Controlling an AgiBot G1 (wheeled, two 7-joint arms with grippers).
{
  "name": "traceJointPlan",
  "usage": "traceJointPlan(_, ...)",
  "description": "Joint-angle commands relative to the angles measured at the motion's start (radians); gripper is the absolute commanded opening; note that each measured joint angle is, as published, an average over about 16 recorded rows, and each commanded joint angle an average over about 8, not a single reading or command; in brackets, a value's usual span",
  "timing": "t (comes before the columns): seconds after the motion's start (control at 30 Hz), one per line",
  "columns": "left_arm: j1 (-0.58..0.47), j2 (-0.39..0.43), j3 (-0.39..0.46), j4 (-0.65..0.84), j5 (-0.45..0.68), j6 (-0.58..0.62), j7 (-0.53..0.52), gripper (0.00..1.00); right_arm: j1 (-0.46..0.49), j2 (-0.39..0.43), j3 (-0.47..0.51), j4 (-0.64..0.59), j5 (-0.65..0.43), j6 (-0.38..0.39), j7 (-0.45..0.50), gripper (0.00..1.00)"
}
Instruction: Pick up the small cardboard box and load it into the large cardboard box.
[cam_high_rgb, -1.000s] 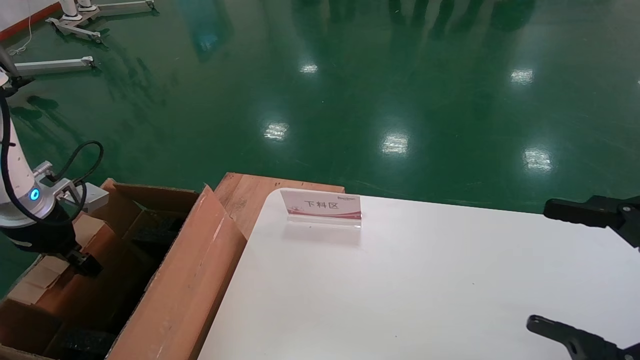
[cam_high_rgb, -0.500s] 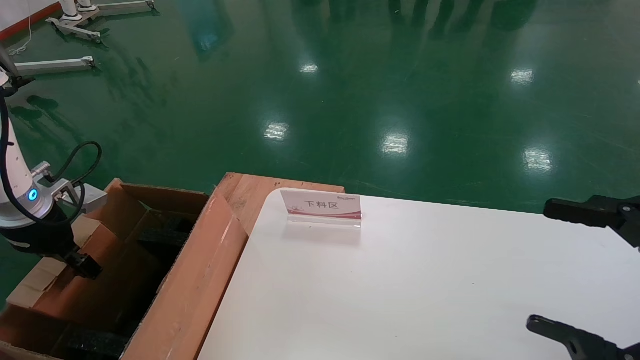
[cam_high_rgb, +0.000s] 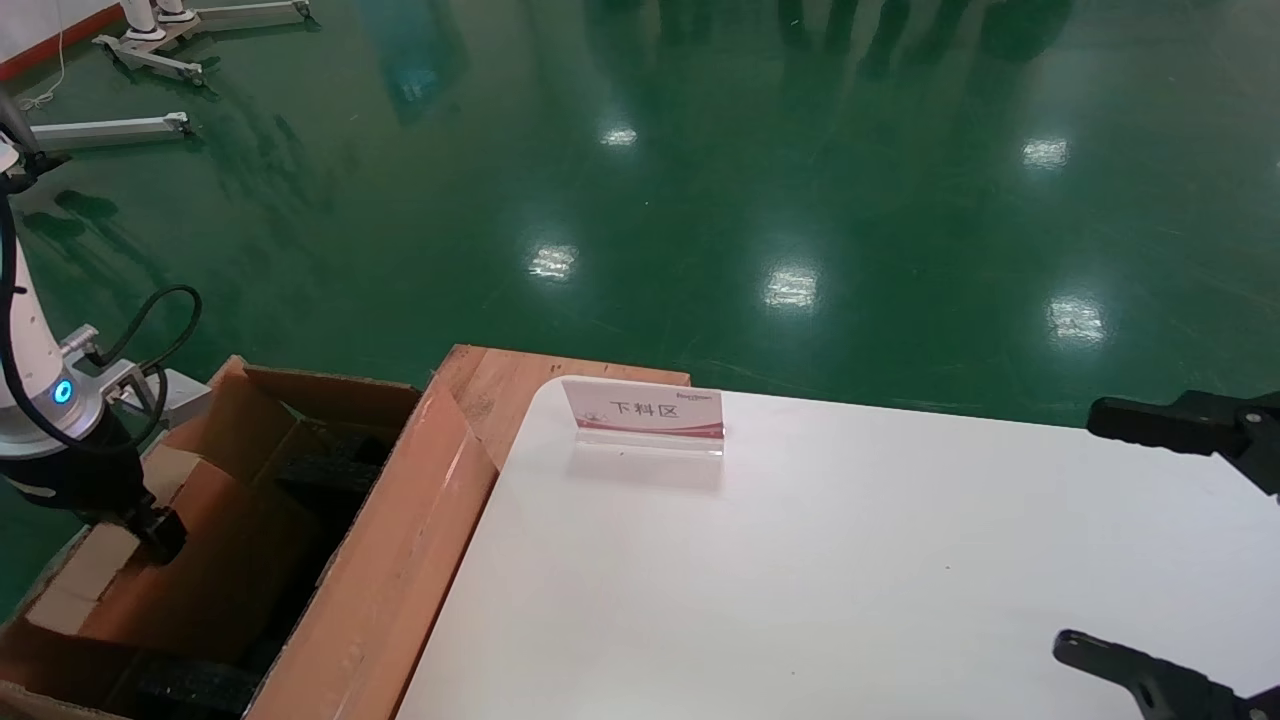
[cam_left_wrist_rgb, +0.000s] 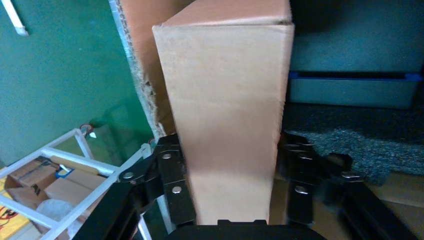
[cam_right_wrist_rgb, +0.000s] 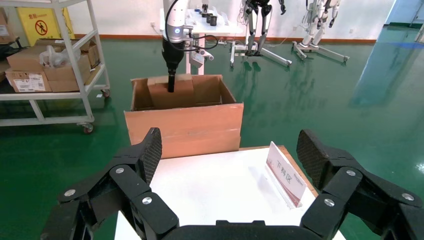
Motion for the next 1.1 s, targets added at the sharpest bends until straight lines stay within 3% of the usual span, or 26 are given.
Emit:
traceJointPlan(0.03, 0.000, 0.000, 0.000, 0.000, 0.001, 0.000, 0.000, 1.00, 0.000, 0.000, 0.000, 0.000, 0.000, 0.000, 0.000, 1.00)
traceJointPlan(0.5, -0.022, -0.009, -0.014, -0.012, -0.012, -0.005, 0.025, 1.00, 0.000, 0.000, 0.000, 0.000, 0.000, 0.000, 0.000, 1.00)
traceJointPlan(1.1, -0.337, -0.199, -0.201, -0.172, -0.190, -0.001, 0.375, 1.00, 0.001, 0.000, -0.001, -0.001, 0.001, 0.000, -0.001, 1.00)
